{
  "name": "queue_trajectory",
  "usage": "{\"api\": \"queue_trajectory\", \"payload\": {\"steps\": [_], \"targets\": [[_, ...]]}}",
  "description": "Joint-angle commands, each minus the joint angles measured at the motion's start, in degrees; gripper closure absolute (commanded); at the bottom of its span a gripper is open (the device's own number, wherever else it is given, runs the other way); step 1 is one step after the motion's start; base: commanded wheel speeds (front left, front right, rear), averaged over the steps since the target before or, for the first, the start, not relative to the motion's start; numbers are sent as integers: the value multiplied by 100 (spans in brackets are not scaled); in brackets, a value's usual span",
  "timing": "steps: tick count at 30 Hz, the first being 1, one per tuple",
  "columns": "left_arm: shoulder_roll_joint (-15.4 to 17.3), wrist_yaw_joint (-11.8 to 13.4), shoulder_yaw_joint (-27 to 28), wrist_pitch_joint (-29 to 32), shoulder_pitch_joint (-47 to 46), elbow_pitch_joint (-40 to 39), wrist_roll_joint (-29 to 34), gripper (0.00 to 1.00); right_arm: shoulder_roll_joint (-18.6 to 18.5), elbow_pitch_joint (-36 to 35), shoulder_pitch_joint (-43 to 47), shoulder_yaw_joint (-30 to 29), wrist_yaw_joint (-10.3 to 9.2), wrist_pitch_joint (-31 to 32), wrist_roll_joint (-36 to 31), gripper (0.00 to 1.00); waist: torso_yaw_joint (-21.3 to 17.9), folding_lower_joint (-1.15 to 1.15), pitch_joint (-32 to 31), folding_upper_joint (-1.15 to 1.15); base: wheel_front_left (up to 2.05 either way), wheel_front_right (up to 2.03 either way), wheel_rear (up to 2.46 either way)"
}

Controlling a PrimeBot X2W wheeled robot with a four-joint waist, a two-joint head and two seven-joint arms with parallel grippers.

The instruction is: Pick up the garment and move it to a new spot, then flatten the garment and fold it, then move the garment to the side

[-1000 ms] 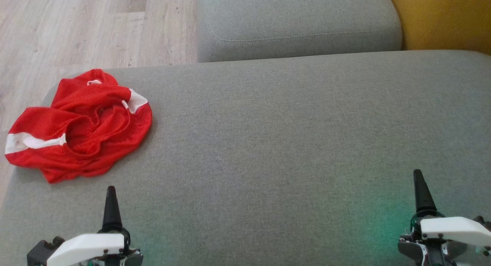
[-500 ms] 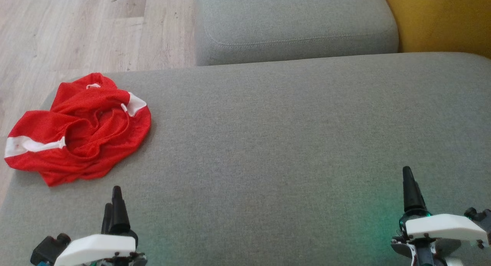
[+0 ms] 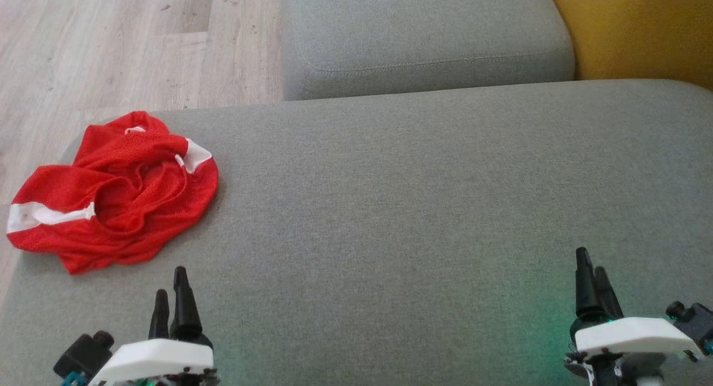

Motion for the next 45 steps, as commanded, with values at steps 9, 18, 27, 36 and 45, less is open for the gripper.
{"api": "queue_trajectory", "payload": {"steps": [9,18,27,36,45], "targets": [[33,109,-130,-226,-65,-303,802,0,-38,-203,-149,305,25,-234,-870,0,-18,-1,-81,0,0,0,0],[35,100,-281,-362,-56,-290,1376,0,-42,-265,-93,372,28,-369,-1524,0,8,-1,-141,0,0,0,0],[38,128,-408,-515,-20,-200,1991,0,-46,-337,-44,505,32,-521,-2256,0,14,-1,-224,0,0,0,0],[40,265,-511,-668,30,-74,2672,0,-51,-386,30,651,35,-673,-2901,0,-30,-1,-341,0,0,0,0],[43,591,-574,-821,107,163,3269,0,-55,-414,175,674,38,-825,-3556,0,-37,-1,-483,0,0,0,0]]}}
